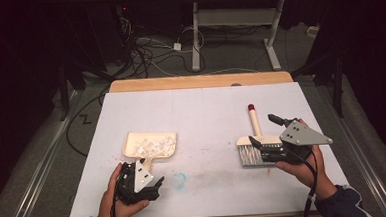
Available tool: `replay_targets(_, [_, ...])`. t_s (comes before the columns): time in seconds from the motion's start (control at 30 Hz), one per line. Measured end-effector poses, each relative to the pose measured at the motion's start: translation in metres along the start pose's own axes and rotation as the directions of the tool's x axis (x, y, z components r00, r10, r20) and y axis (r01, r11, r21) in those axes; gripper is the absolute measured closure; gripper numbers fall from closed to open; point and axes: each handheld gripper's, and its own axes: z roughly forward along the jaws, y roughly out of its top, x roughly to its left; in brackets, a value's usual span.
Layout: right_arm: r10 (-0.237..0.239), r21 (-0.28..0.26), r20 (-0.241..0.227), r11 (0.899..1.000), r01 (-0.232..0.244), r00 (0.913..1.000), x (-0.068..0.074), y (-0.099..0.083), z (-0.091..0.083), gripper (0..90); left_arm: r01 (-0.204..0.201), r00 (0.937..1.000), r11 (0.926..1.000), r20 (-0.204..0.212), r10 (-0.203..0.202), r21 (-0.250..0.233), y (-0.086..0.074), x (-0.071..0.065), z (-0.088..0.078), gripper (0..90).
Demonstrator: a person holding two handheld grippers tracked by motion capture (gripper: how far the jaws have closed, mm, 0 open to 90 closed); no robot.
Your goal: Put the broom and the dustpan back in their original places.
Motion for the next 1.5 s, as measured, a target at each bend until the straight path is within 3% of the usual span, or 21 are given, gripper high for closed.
replay_targets(0.3, [-0.035,0.01,0.012,0.999,0.035,0.9993,0.003,-0.017,-0.006,17.3,0.001,1.0,1.0,-0.001,-0.001,-0.001,0.0,0.001,0.001,17.9])
replay_targets(0.43, [-0.025,0.01,0.013,1.0,0.024,0.9996,0.003,-0.025,-0.009,17.3,-0.001,1.0,1.0,0.0,0.001,-0.004,0.001,0.001,0.001,17.9])
replay_targets(0.77, [-0.01,0.056,0.027,0.998,0.009,0.9996,0.003,-0.048,-0.017,18.0,-0.003,1.0,0.9998,0.006,0.003,-0.019,0.004,0.003,0.004,17.8])
replay_targets(0.97, [-0.041,0.088,0.059,0.996,0.035,0.9975,0.005,-0.064,-0.024,18.0,-0.005,0.9999,0.9998,0.01,0.005,-0.018,0.004,0.004,0.004,17.8])
replay_targets(1.27, [0.014,0.129,0.054,0.991,-0.021,0.9984,0.006,-0.091,-0.035,18.1,-0.009,0.9999,0.9997,0.011,0.009,-0.024,0.004,0.004,0.004,17.8])
replay_targets(1.5, [0.026,0.156,0.032,0.987,-0.031,0.9992,0.012,-0.103,-0.042,18.0,-0.013,0.9999,0.9994,0.01,0.014,-0.031,0.004,0.005,0.004,17.8])
